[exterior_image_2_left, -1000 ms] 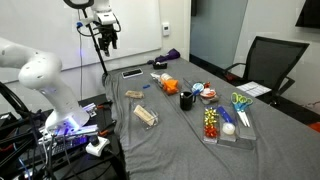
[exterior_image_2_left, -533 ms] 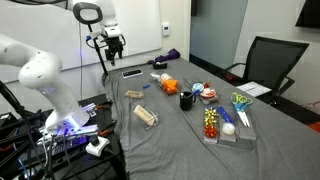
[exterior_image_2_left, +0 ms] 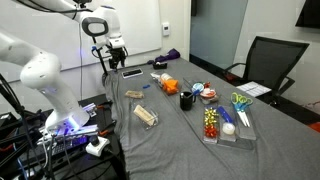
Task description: Pick up the brown object and place it in the clear square box on the right
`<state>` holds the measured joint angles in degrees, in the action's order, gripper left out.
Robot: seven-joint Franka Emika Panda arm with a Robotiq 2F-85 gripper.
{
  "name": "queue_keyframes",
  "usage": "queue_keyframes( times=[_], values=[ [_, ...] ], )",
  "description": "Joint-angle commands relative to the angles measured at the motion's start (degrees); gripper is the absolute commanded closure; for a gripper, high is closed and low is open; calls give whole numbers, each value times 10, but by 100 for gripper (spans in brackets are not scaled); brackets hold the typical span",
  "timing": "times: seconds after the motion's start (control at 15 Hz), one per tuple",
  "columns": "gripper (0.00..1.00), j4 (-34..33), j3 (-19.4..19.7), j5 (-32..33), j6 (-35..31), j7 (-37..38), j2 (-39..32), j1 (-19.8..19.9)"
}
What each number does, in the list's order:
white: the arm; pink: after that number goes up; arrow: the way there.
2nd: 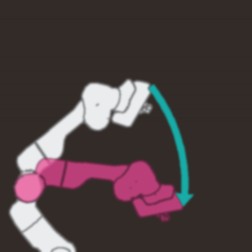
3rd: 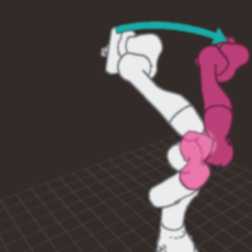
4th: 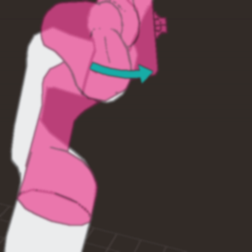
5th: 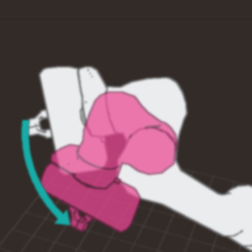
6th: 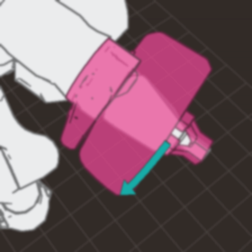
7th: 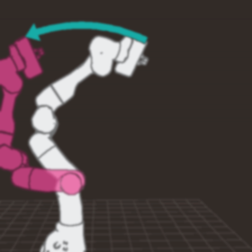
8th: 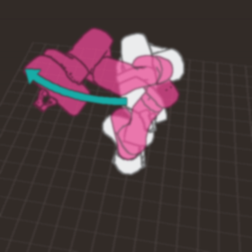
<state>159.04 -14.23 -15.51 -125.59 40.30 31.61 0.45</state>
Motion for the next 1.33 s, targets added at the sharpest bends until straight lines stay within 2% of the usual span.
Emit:
queue_keyframes(
  times=[0.0,0.33,0.67,0.93,1.27],
  values=[
    [0,1,10,7,-5,6,-6,-11],
    [0,1,10,7,-6,7,-8,-12],
    [0,-5,25,-12,-30,-19,-71,-23],
    [0,-5,27,-20,-78,-31,-129,-37],
    [0,0,29,-51,-191,-39,-214,-61]
  ],
)
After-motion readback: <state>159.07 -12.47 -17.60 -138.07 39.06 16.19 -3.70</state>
